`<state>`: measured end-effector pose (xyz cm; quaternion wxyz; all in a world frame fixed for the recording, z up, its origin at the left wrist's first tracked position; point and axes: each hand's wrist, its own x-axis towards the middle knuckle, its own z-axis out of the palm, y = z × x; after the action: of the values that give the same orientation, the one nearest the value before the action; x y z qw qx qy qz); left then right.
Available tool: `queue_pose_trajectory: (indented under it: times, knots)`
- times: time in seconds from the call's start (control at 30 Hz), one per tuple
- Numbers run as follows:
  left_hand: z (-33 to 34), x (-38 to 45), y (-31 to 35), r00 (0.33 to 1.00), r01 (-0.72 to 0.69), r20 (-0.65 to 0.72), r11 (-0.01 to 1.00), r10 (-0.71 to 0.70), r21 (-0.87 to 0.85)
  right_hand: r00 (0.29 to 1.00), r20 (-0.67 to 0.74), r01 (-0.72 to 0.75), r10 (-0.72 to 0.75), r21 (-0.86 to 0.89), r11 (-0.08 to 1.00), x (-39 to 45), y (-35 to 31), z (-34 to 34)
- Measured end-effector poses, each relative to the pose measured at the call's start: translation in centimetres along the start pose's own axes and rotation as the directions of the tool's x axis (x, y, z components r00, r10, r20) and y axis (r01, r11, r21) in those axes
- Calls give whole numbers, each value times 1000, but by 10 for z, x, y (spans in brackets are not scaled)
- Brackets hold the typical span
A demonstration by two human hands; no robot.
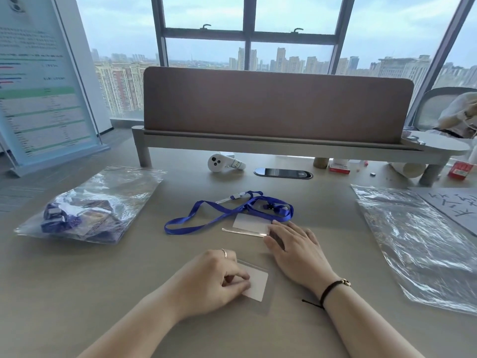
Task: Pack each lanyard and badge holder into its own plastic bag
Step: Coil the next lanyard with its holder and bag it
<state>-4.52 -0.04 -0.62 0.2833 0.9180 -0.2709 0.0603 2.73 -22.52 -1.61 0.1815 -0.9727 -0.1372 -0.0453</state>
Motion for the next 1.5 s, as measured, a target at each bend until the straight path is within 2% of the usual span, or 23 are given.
queue_pose_trajectory:
  times: [0.1, 0.2, 0.3, 0.5, 0.67, 0.73, 0.8, 0.9, 0.97, 1.03, 1.1, 1.17, 1.3, 1.37, 1.43, 1.5]
  knots:
    - [0, 1, -4, 981, 28, -190, 993, -49, -116, 982, -175, -57, 69, 76, 995, 3, 3, -1]
    - [-3, 2, -12, 955, 79, -271, 983, -123, -166, 941, -261, -196, 214, 93, 976, 15, 10, -7]
    - [-5, 2, -19, 938, 113, -300, 971, -175, -212, 942, -177, -284, 284, 23, 959, 33, 18, -12]
    - [-5, 3, -25, 928, 103, -331, 970, -173, -220, 923, -97, -343, 372, 227, 911, 67, 14, -19]
    - [-3, 3, -27, 930, 105, -322, 966, -179, -234, 932, 2, -362, 362, 59, 930, 81, 8, -24]
    - [-3, 2, -27, 930, 112, -317, 965, -186, -237, 931, -3, -360, 365, 152, 920, 86, 6, -28]
    - [-5, 2, -25, 921, 117, -338, 966, -192, -229, 936, -65, -304, 347, 350, 886, 87, -5, -43]
    - [-8, 4, -22, 883, 146, -407, 961, -233, -233, 946, -207, -102, 251, 545, 832, 81, -37, -79]
    - [-11, 5, -19, 854, 143, -458, 959, -245, -245, 954, -254, 39, 157, 628, 778, 64, -62, -104]
    - [-14, 4, -14, 836, 117, -486, 948, -255, -295, 967, -246, 135, 70, 721, 679, 42, -84, -122]
    - [-17, 4, -10, 829, 107, -486, 930, -278, -351, 979, -201, 179, -20, 814, 553, 20, -103, -134]
    - [-19, 2, -5, 848, 94, -446, 910, -286, -404, 981, -165, 193, -101, 868, 457, 2, -117, -138]
    - [-25, -3, 13, 918, 77, -304, 865, -256, -495, 966, -63, 132, -251, 955, 267, -17, -134, -131]
    - [-28, -2, 20, 942, 68, -229, 806, -247, -588, 951, -19, 80, -309, 979, 187, -18, -134, -120]
    - [-32, -2, 20, 956, 57, -174, 732, -236, -678, 958, -11, 43, -287, 993, 106, -17, -129, -109]
    - [-35, -2, 14, 960, 80, -111, 631, -258, -772, 984, 4, -9, -180, 1000, -25, -13, -116, -99]
